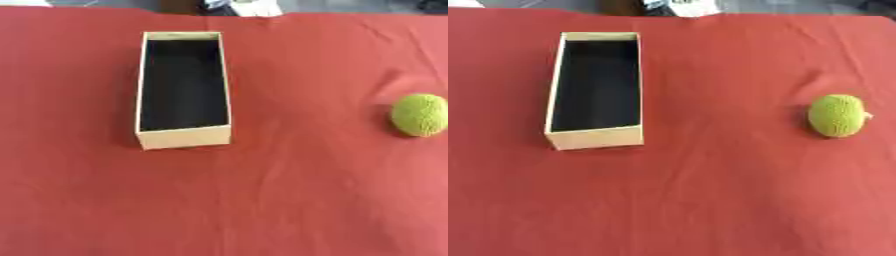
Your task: Pick up objects on the table and place them in the box.
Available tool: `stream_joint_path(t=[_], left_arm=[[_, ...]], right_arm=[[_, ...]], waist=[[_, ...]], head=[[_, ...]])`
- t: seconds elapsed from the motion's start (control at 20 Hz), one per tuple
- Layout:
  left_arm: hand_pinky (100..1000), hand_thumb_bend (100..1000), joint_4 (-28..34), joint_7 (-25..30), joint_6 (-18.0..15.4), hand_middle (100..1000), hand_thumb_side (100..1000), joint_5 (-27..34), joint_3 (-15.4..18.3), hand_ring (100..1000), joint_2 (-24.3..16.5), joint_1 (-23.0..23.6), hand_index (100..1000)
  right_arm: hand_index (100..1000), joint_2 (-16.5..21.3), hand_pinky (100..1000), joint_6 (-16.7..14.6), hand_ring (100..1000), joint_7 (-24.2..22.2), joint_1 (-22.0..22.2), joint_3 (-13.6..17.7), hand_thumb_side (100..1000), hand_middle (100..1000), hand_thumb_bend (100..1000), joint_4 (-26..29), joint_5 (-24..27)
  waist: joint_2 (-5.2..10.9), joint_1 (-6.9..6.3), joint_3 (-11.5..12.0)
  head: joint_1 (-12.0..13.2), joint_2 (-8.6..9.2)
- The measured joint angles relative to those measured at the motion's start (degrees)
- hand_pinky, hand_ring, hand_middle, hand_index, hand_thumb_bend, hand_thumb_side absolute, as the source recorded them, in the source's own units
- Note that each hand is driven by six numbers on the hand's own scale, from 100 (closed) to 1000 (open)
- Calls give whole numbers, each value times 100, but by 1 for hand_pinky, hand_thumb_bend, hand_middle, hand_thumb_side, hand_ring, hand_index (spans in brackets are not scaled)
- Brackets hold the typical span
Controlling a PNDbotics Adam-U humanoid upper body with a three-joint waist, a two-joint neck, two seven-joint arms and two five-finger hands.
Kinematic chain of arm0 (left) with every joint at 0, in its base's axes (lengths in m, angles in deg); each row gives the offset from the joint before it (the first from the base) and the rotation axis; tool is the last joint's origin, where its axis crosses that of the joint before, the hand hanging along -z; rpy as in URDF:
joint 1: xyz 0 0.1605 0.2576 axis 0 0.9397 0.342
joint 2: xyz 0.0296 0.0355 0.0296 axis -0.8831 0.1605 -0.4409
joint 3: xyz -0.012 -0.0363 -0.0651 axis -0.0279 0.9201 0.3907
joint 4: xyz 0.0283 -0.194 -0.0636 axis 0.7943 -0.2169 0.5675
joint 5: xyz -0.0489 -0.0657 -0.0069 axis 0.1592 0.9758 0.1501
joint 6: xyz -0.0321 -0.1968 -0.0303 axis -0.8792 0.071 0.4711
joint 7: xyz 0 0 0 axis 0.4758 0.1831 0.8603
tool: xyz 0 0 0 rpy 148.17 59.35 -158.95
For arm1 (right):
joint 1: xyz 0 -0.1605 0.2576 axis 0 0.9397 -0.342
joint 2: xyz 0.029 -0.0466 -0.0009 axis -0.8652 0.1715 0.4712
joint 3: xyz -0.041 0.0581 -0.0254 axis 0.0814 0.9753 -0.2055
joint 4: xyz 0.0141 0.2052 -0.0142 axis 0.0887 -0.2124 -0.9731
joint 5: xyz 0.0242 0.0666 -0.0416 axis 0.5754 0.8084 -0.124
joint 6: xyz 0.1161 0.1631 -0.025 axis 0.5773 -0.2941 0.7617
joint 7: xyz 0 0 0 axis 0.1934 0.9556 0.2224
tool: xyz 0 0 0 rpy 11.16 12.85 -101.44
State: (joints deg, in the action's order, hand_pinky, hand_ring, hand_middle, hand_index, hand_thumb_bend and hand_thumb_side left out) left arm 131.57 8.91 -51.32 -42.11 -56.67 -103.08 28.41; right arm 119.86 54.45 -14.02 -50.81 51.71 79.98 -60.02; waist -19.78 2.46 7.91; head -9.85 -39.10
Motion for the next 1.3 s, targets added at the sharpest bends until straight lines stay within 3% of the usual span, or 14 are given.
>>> stream_joint_path(t=[0.5, 0.65, 0.75, 0.95, 1.05, 1.3], left_arm=[[565, 161, 0, -28, -32, 675, 692, 2, 0, 606, 11, 0, 683], [565, 159, 0, -59, -77, 675, 691, 3, 0, 607, -6, 0, 684], [564, 158, 0, -71, -100, 675, 691, 3, 0, 607, -45, 1, 683], [564, 157, 0, -71, -116, 675, 691, 2, -3, 607, -46, 3, 683], [564, 157, 0, -70, -117, 675, 691, 1, -4, 607, -47, 5, 683], [563, 156, 0, -69, -116, 676, 691, -4, -5, 607, -88, 10, 682]], right_arm=[[790, 29, 649, 35, 697, -62, -70, -75, 537, 637, 100, 0, -43], [857, 203, 719, 104, 787, -360, -70, -251, 518, 743, 100, 2, -321], [894, 370, 786, 160, 851, -841, -28, -449, 562, 821, 100, 80, -728], [929, 722, 871, 111, 912, -2176, 11, -853, 642, 892, 100, 249, -1635], [948, 875, 903, -41, 938, -2834, 16, -1010, 681, 920, 100, 281, -1969], [960, 1171, 930, -583, 953, -4145, 62, -1272, 647, 935, 100, 285, -2254]], waist=[[0, -10, -1], [1, -24, -1], [4, -24, -1], [8, -19, -2], [11, -16, -1], [37, 15, 3]], head=[[-7, -2], [-24, -5], [-27, -9], [-44, -11], [-45, -12], [-45, -15]])
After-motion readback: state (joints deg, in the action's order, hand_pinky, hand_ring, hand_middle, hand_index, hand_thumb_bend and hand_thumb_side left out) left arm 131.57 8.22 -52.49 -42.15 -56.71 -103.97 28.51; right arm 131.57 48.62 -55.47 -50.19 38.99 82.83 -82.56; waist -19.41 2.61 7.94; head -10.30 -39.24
